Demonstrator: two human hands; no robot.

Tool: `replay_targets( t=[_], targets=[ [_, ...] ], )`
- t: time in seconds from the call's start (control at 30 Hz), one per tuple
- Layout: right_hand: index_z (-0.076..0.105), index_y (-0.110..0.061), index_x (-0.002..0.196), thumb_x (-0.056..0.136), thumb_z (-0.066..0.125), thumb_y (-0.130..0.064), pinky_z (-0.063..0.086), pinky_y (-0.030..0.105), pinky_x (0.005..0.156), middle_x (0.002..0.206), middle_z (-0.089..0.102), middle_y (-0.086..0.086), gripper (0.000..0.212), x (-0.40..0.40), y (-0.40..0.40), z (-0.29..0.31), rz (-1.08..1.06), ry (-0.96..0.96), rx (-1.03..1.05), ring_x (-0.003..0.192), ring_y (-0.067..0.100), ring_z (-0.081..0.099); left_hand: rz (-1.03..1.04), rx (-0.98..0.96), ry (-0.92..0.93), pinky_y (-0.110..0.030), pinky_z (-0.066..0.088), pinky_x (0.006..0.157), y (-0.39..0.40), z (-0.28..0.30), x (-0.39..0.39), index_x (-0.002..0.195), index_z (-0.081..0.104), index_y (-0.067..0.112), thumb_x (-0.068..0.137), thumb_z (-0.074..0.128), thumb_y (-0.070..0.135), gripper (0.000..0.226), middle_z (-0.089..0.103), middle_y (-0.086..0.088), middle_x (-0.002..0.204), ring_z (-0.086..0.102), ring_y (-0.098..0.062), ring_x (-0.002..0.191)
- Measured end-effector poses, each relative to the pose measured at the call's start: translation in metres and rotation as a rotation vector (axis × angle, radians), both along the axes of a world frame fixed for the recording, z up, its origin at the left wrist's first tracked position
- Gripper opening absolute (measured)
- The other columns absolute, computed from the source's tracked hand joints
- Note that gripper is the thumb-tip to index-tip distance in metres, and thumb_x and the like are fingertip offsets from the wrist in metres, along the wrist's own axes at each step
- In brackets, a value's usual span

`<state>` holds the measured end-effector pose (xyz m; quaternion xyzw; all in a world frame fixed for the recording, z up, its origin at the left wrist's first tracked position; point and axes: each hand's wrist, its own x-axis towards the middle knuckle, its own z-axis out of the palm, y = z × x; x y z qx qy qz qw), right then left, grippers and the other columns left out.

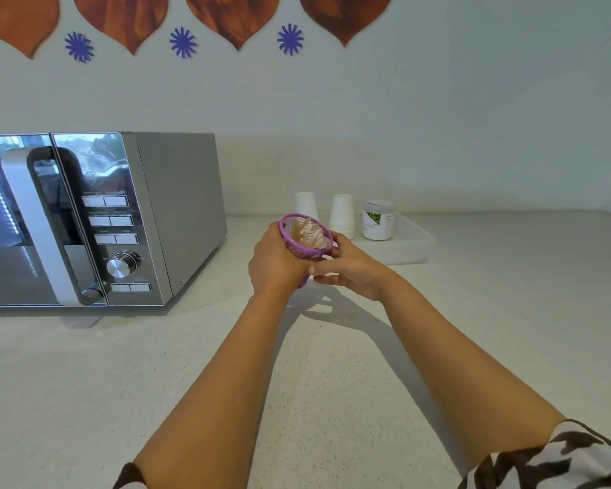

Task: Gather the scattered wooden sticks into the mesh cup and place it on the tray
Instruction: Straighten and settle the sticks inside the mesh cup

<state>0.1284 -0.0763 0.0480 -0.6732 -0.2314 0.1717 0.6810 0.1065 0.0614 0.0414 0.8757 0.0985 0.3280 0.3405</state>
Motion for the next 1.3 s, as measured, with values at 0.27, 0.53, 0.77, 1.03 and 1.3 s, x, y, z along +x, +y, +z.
replay_targets(
  t=[0.27,0.53,0.77,1.03,1.3],
  targets=[
    [0.061,-0.001,0.118,0.08,0.07,-0.005,0.057,0.03,0.071,0.11,0.066,0.019,0.04,-0.001,0.011,-0.013,-0.262,0.054,0.335,0.1,0.031,0.063,-0.452,-0.068,0.253,-0.032,0.051,0.086,-0.001,0.009,-0.005,0.131,0.035,0.013,0.065,0.082,0.024,0.082,0.044,-0.007,0.12,0.048,-0.024,0.11],
    [0.066,-0.013,0.097,0.083,0.059,-0.023,0.057,0.033,0.08,0.086,0.073,0.005,0.019,0.003,-0.019,-0.009,-0.005,0.148,0.306,0.085,0.02,0.066,-0.892,-0.624,0.628,-0.034,0.056,0.085,0.009,0.003,-0.016,0.113,0.06,0.019,0.072,0.074,0.027,0.044,0.07,-0.003,0.105,0.066,-0.019,0.095],
    [0.067,-0.015,0.106,0.066,0.081,-0.029,0.06,0.028,0.07,0.095,0.073,0.005,0.044,0.0,0.017,0.002,-0.366,-0.094,-0.023,0.087,0.02,0.07,-0.645,-0.499,0.356,-0.038,0.049,0.089,-0.01,0.003,-0.007,0.115,0.06,0.014,0.072,0.075,0.008,0.045,0.07,-0.008,0.1,0.064,-0.023,0.096],
    [0.052,-0.016,0.123,0.058,0.085,-0.022,0.055,0.034,0.084,0.112,0.065,0.001,0.074,0.009,0.004,-0.018,-0.532,-0.211,-0.073,0.101,0.02,0.064,-0.545,-0.454,0.57,-0.032,0.037,0.09,0.011,0.003,-0.006,0.151,0.008,0.012,0.078,0.064,-0.007,0.094,0.037,-0.017,0.146,0.043,-0.03,0.128],
    [0.048,-0.017,0.124,0.059,0.086,-0.023,0.051,0.029,0.081,0.106,0.061,-0.003,0.076,0.012,0.0,-0.021,-0.58,-0.236,-0.06,0.098,0.019,0.06,-0.467,-0.47,0.515,-0.035,0.04,0.098,0.016,0.001,-0.002,0.15,0.014,0.008,0.086,0.046,-0.014,0.075,0.041,-0.015,0.146,0.043,-0.031,0.129]
  ],
)
